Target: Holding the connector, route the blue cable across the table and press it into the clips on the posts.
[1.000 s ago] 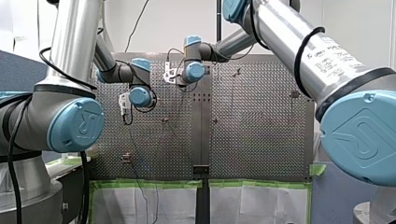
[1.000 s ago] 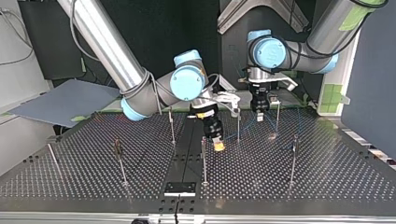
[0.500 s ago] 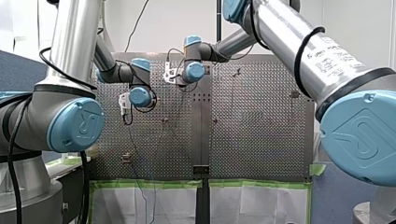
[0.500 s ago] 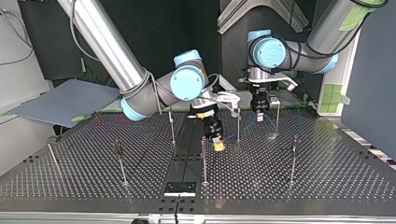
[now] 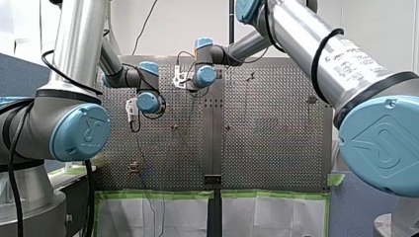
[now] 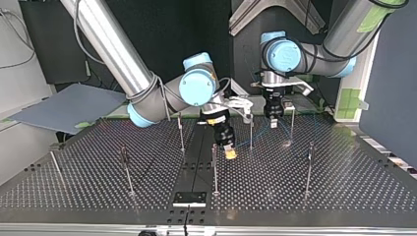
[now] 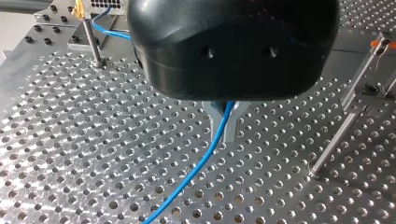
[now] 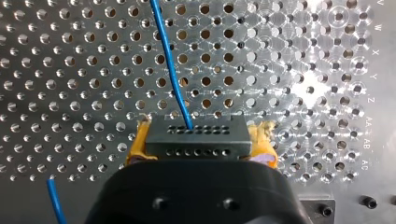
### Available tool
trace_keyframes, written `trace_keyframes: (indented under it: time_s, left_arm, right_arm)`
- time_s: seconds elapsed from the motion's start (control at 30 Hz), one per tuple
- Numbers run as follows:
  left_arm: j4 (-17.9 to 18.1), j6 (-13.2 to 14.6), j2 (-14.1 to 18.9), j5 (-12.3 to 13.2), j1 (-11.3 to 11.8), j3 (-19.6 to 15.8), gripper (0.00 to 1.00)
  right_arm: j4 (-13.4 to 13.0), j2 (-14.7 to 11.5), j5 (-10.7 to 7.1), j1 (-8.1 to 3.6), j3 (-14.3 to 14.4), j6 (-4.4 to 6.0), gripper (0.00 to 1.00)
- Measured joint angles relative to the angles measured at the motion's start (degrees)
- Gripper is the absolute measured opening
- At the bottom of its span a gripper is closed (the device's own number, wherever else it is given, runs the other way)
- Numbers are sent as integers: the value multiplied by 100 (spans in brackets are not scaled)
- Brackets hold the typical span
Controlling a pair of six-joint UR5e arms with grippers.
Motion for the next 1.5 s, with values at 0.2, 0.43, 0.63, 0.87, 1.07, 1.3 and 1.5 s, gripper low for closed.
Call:
trace_keyframes:
  time_s: [0.2, 0.43, 0.63, 0.87, 1.07, 1.3, 1.5]
  left_arm:
    - [0, 0, 0, 0, 0, 0, 0]
    - [0, 0, 0, 0, 0, 0, 0]
    - [0, 0, 0, 0, 0, 0, 0]
    - [0, 0, 0, 0, 0, 0, 5]
    - [0, 0, 0, 0, 0, 0, 20]
    - [0, 0, 0, 0, 0, 0, 30]
    - [0, 0, 0, 0, 0, 0, 30]
  right_arm:
    - [0, 0, 0, 0, 0, 0, 0]
    - [0, 0, 0, 0, 0, 0, 0]
    - [0, 0, 0, 0, 0, 0, 0]
    - [0, 0, 0, 0, 0, 0, 0]
    - [0, 0, 0, 0, 0, 0, 0]
    - [0, 0, 0, 0, 0, 0, 0]
    - [0, 0, 0, 0, 0, 0, 0]
